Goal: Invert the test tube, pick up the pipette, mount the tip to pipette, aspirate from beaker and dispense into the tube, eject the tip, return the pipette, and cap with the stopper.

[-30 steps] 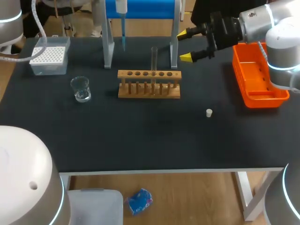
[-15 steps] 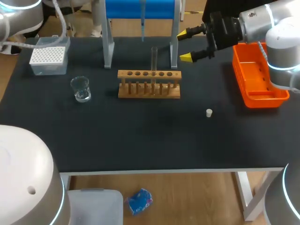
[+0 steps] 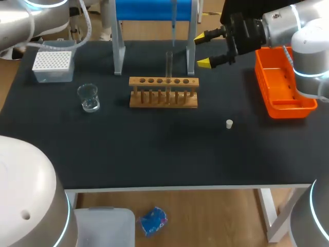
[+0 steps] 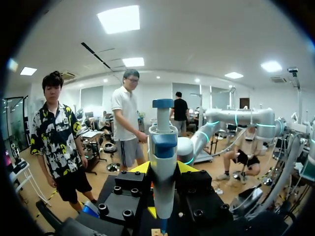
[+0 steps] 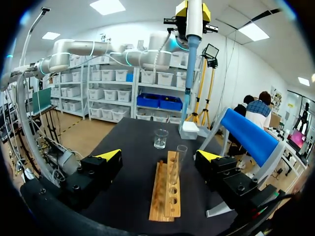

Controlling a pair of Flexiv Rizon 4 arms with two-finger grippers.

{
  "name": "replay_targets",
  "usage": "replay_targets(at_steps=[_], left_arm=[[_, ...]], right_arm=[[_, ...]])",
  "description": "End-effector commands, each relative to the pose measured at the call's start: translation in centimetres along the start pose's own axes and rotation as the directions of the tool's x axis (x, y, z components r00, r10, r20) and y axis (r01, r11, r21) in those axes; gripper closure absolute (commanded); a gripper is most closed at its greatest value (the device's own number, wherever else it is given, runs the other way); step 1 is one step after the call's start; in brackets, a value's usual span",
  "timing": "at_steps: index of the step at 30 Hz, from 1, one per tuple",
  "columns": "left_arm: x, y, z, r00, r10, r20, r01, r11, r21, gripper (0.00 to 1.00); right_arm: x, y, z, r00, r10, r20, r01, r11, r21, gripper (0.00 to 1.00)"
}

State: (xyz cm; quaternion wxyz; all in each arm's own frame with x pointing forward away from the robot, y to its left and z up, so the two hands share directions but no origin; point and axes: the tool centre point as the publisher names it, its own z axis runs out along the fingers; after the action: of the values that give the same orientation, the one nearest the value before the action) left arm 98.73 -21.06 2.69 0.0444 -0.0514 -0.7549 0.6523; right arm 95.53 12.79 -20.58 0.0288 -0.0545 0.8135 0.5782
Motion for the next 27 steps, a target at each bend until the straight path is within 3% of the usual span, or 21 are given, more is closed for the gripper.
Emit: replay_targets(at_steps=[1,27], left_arm=[[-0.65,0.31,-0.19,1.000,-0.005,-0.011,0.005,1.000,0.004,1.00],[-0.78,0.36,-0.35,1.000,-0.004,-0.009,0.004,1.000,0.006,1.00]], right_arm=[[0.06,0.00,-0.08,1.000,0.000,0.000,0.000,1.000,0.001,0.00],[0.06,0.00,-0.08,1.000,0.000,0.000,0.000,1.000,0.001,0.00]])
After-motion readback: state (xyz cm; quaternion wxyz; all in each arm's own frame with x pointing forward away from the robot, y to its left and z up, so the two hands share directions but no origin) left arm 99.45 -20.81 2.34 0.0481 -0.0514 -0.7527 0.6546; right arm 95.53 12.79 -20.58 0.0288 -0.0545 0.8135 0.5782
